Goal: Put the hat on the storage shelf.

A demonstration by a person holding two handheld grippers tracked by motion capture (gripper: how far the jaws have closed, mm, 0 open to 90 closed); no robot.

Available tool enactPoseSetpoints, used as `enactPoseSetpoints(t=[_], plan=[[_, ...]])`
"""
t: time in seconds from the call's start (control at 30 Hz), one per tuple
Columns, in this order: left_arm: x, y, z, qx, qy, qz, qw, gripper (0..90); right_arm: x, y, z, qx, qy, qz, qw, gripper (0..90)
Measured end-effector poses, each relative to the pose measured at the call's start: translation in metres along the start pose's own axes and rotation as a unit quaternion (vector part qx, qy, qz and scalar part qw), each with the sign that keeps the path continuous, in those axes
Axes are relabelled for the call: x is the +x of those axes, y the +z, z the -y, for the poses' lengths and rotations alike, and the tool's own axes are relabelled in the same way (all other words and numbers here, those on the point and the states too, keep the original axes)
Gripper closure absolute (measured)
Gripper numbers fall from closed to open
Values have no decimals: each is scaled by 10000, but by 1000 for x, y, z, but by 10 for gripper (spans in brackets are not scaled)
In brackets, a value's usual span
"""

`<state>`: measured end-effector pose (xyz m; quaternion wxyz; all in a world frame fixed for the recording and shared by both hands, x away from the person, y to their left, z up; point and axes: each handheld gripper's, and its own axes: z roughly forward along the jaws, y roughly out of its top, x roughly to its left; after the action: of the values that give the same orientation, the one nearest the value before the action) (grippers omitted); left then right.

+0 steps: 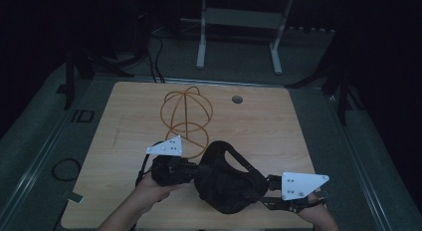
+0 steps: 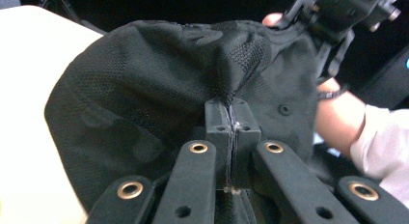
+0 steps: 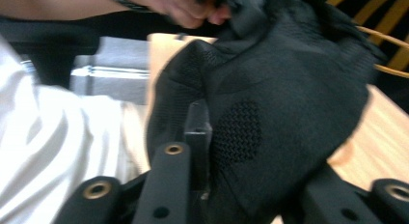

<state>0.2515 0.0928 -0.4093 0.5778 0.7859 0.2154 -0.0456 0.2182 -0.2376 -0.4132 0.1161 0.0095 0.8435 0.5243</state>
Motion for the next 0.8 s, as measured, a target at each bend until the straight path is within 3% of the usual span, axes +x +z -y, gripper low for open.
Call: enactPoseSetpoints(t=[0.07, 0.13, 0.17, 0.23, 0.27, 0.3, 0.33, 0.5, 0.53, 0.57, 0.6, 0.67, 0.7, 0.73, 0.8], plan=[[-1, 5, -2, -105, -66, -49, 9999, 900, -4, -7, 4, -33, 262, 291, 9992, 677], [-1, 10, -3, -213, -117, -87, 9997, 900, -8, -19, 9, -70, 626, 705, 9955, 629], [0, 12, -5, -261, -177, -91, 9995, 900, -8, -19, 9, -70, 626, 705, 9955, 629], [-1, 17, -7, -342, -198, -147, 9991, 900, -10, -27, 14, -113, 906, 992, 9909, 561], [-1, 19, -8, -358, -225, -174, 9990, 900, -10, -27, 14, -113, 906, 992, 9909, 561], [-2, 21, -9, -411, -237, -208, 9987, 900, -10, -31, 14, -78, 1073, 1306, 9856, 512], [-3, 23, -10, -448, -287, -228, 9983, 900, -10, -31, 14, -78, 1073, 1306, 9856, 512], [-2, 26, -13, -654, -381, -240, 9968, 900, -6, -46, 16, -114, 1387, 1961, 9707, 479], [-1, 27, -13, -658, -374, -209, 9969, 900, -6, -51, 17, -94, 1541, 2186, 9635, 473], [-2, 28, -12, -671, -357, -315, 9966, 900, -6, -55, 17, -100, 1593, 2298, 9601, 473], [-2, 29, -12, -659, -380, -309, 9966, 900, -4, -61, 16, -100, 1745, 2547, 9511, 473], [-2, 32, -10, -710, -422, -381, 9959, 900, 4, -69, 9, -210, 1844, 2865, 9399, 464], [-3, 34, -10, -718, -454, -380, 9957, 900, 15, -71, 0, -423, 1886, 2870, 9382, 456], [-3, 36, -10, -748, -461, -406, 9953, 900, 15, -71, 0, -423, 1886, 2870, 9382, 456], [-5, 41, -10, -810, -478, -476, 9944, 900, 31, -63, -13, -664, 1948, 2724, 9399, 443]])
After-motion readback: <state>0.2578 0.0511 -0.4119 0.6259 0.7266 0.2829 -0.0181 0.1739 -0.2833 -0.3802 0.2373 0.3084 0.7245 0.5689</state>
